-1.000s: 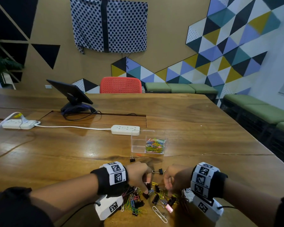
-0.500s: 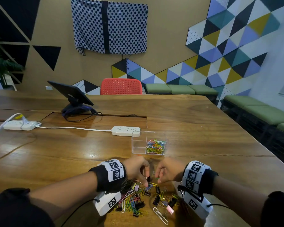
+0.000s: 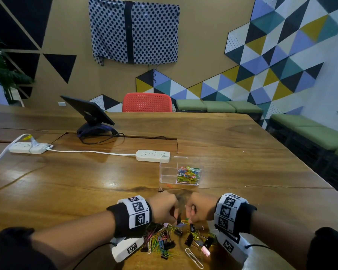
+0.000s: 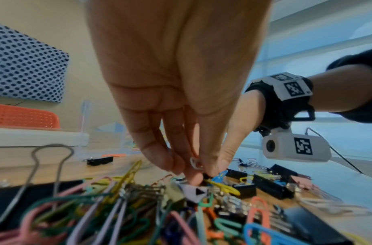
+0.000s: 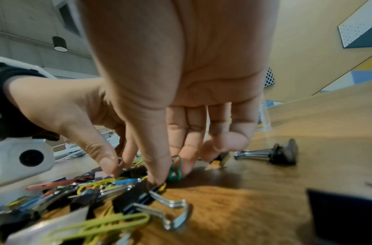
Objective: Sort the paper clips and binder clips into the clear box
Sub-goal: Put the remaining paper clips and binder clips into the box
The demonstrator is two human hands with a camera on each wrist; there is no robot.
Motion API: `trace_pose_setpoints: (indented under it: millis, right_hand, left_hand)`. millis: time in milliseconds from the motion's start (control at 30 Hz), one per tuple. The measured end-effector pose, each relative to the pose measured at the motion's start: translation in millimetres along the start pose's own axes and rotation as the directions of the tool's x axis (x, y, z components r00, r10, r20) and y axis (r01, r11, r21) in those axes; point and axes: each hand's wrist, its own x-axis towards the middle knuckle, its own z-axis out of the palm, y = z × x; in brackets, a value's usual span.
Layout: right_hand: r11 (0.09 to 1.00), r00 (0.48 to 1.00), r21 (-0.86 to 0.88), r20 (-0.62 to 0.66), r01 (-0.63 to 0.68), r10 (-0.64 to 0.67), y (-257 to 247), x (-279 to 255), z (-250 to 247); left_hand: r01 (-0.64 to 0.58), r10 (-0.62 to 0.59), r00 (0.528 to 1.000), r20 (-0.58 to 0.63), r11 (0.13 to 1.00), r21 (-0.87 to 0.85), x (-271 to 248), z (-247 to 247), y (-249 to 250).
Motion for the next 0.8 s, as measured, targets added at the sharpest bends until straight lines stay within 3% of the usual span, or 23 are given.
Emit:
trace_pose_setpoints:
  millis: [467, 800]
  right_hand:
    - [0.988, 0.992, -0.092, -0.001, -0.127, 0.128, 7, -7, 2]
    - [0.989, 0.983, -0.058, -0.134, -0.136, 0.127, 17, -2, -23]
  left_hand:
    - [0.063, -0.061, 0.997, 0.053, 0.997, -0.038, 5, 3, 6]
    - [0.115, -0.108, 0.988, 0.112, 0.992, -0.058, 4, 2, 8]
